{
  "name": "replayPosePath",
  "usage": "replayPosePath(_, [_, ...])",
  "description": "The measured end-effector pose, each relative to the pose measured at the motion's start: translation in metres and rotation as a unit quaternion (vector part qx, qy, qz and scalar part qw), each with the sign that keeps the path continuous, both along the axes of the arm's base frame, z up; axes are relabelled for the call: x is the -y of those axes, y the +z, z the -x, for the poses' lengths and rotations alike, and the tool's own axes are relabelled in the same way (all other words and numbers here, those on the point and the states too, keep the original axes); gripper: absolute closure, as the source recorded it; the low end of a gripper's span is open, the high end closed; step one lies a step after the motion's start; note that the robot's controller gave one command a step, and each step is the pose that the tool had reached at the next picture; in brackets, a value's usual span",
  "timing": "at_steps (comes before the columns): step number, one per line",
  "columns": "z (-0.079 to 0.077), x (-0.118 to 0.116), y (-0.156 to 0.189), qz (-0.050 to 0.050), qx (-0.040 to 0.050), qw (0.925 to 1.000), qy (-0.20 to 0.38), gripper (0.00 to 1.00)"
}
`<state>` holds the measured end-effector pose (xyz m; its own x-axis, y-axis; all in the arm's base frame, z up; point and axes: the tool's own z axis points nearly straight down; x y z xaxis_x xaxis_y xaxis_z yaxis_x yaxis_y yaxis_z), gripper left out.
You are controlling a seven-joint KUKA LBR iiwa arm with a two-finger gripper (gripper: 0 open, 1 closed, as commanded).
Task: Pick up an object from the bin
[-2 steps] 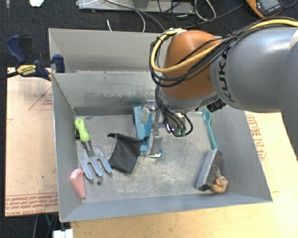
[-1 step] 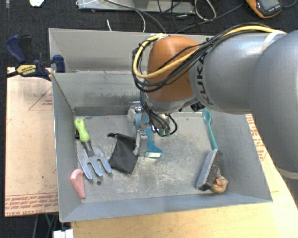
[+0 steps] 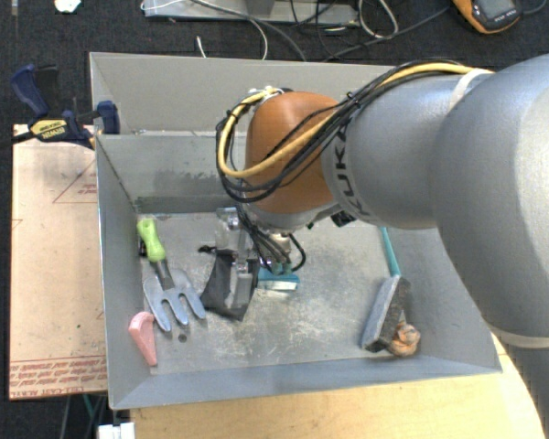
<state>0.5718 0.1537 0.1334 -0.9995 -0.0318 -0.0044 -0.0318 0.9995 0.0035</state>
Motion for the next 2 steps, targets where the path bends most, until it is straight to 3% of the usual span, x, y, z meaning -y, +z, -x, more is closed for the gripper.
replayPosePath(1, [-0.023,-0.010,-0.049,-0.001,0.0048,1.0000,0.004,0.00])
replayPosePath(2, [-0.034,0.048,-0.057,-0.002,0.0038,1.0000,-0.004,0.00])
